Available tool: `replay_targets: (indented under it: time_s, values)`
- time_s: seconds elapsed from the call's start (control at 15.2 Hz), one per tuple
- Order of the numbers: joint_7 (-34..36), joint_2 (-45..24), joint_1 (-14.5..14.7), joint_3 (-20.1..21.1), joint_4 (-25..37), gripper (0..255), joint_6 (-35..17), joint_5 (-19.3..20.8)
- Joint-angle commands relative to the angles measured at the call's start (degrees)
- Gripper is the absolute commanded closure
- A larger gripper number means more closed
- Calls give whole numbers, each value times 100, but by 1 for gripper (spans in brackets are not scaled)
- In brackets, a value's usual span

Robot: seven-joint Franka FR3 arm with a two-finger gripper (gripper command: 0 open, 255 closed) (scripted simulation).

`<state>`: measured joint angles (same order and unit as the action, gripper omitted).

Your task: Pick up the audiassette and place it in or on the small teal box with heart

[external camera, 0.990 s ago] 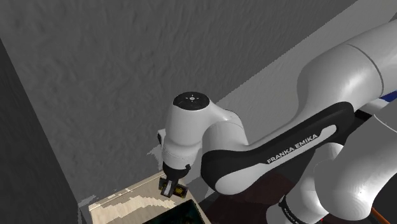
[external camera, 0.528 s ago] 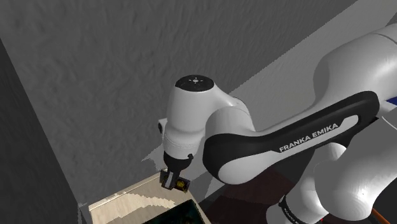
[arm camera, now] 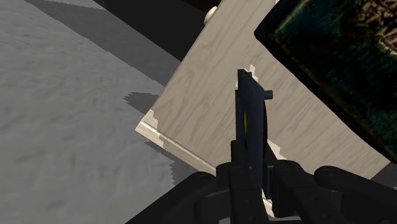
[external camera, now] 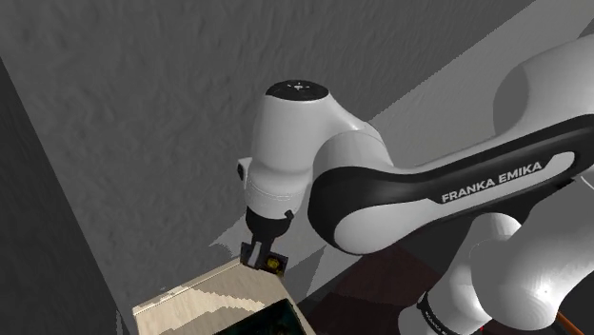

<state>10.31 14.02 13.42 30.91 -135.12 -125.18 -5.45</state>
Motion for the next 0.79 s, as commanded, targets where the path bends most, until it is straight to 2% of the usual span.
replay_targets:
  time_s: [0.0,0.59,0.73]
  values:
    - [-38,95,11,-32,88,255,177,-40]
    - [-130,338,24,-141,523,255,837,-110]
    - [109,439,154,23,472,255,868,-201]
